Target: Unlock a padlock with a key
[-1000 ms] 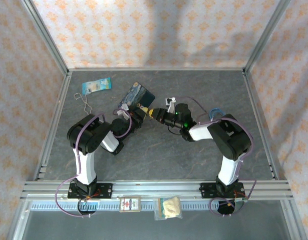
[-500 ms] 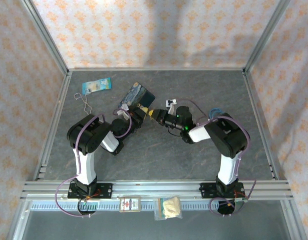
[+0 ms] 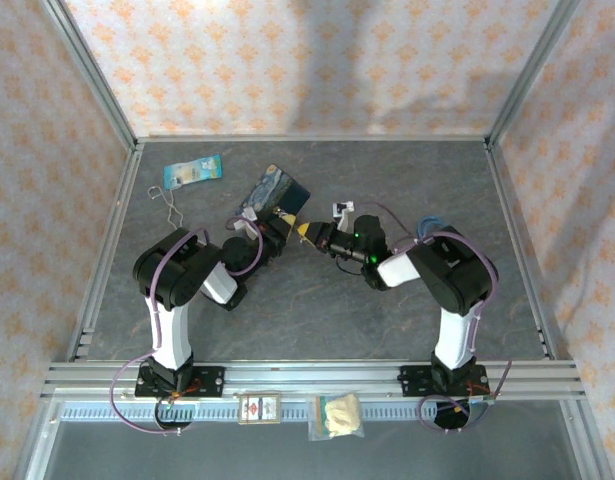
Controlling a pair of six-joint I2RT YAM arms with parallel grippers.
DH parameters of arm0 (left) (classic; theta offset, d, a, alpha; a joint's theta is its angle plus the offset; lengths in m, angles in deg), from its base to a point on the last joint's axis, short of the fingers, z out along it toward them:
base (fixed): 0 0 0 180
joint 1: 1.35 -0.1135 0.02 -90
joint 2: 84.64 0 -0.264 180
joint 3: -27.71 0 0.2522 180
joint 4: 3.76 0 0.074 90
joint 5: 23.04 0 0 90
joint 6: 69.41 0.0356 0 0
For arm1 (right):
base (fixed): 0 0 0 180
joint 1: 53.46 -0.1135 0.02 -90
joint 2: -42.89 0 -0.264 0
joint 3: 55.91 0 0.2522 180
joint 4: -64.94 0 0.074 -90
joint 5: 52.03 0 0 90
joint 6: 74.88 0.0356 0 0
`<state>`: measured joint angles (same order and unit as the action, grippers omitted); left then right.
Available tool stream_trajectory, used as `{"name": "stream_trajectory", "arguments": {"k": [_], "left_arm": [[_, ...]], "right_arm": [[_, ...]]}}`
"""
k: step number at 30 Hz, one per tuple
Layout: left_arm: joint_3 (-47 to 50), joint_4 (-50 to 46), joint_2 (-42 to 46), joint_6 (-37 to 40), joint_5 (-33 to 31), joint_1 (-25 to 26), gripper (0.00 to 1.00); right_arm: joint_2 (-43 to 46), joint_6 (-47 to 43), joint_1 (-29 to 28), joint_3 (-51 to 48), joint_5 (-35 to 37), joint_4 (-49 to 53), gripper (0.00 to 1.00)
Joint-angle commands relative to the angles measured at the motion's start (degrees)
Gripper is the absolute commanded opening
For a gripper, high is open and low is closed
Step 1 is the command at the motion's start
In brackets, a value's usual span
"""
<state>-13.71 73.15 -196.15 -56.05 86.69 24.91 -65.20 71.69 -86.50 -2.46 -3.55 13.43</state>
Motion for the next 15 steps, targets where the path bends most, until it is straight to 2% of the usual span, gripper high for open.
{"name": "stream_trajectory", "arguments": {"k": [1,6,10,11,15], "left_arm": [[-0.31,9.03,1.59,1.72,2.36,0.63,0.00],[0.66,14.66,-0.67,4.92,4.20,0.96,0.00],[-0.65,14.62,-0.91,7.48,6.09,1.62,0.00],[-0.91,14.65,-0.84,7.88,6.41,1.80,0.00],[-2.00,14.62,-0.73,8.96,6.97,1.90,0.00]], "right_arm": [[-1.64,8.76,0.94,0.83,-2.29,-6.57,0.00],[-6.39,35.58,2.08,2.10,-6.22,-25.12,0.00],[-12.01,59.57,1.72,2.33,-2.53,-41.84,0.00],[-12.59,63.54,1.48,2.66,-2.50,-42.20,0.00],[-12.04,66.36,0.30,5.18,-2.41,-42.12,0.00]]}}
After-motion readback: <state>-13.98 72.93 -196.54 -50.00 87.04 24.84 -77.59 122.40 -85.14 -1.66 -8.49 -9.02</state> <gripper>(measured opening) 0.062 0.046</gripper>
